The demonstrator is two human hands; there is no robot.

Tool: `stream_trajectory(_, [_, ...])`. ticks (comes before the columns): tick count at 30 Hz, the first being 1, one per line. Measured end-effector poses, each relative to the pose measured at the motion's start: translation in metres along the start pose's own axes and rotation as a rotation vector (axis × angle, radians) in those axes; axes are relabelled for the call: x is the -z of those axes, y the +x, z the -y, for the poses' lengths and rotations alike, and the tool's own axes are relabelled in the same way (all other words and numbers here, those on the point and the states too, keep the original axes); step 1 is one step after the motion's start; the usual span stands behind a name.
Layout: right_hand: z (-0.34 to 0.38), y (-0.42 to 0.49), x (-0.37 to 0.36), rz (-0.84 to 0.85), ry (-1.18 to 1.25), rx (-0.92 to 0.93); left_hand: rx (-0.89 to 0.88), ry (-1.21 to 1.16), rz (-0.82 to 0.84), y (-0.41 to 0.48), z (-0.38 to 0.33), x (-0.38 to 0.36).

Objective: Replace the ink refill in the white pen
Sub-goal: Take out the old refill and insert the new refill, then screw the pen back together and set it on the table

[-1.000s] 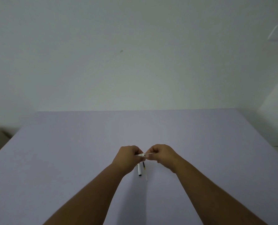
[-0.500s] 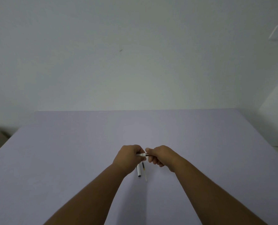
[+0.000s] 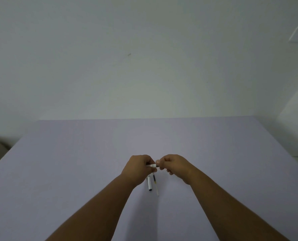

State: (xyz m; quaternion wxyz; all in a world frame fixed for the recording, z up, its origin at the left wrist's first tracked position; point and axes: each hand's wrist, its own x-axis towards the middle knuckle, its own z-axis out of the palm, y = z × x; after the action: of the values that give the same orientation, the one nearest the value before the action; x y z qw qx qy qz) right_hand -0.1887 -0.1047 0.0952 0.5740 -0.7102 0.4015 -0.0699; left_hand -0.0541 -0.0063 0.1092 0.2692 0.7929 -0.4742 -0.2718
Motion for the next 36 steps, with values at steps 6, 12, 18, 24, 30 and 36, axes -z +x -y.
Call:
stream_trajectory(6, [0.005, 0.005, -0.003, 0.014, -0.120, -0.076, 0.000, -0.001, -0.022, 0.001, 0.005, -0.001])
stream_trajectory(12, [0.011, 0.009, -0.007, 0.088, -0.035, -0.206, -0.037, 0.080, -0.069, 0.001, 0.015, -0.002])
stream_trajectory(18, [0.006, 0.022, -0.018, 0.046, 0.006, -0.146, 0.064, 0.025, -0.060, 0.006, 0.026, 0.001])
stream_trajectory(24, [-0.022, 0.042, -0.032, -0.217, -0.171, -0.129, 0.256, -0.142, -0.158, 0.005, 0.056, -0.005])
stream_trajectory(30, [-0.049, 0.060, -0.075, -0.130, -0.625, -0.141, 0.454, -0.478, -0.185, 0.003, 0.084, -0.017])
stream_trajectory(36, [-0.063, 0.071, -0.101, -0.201, -0.818, -0.094, 0.497, -0.557, -0.115, 0.002, 0.098, -0.022])
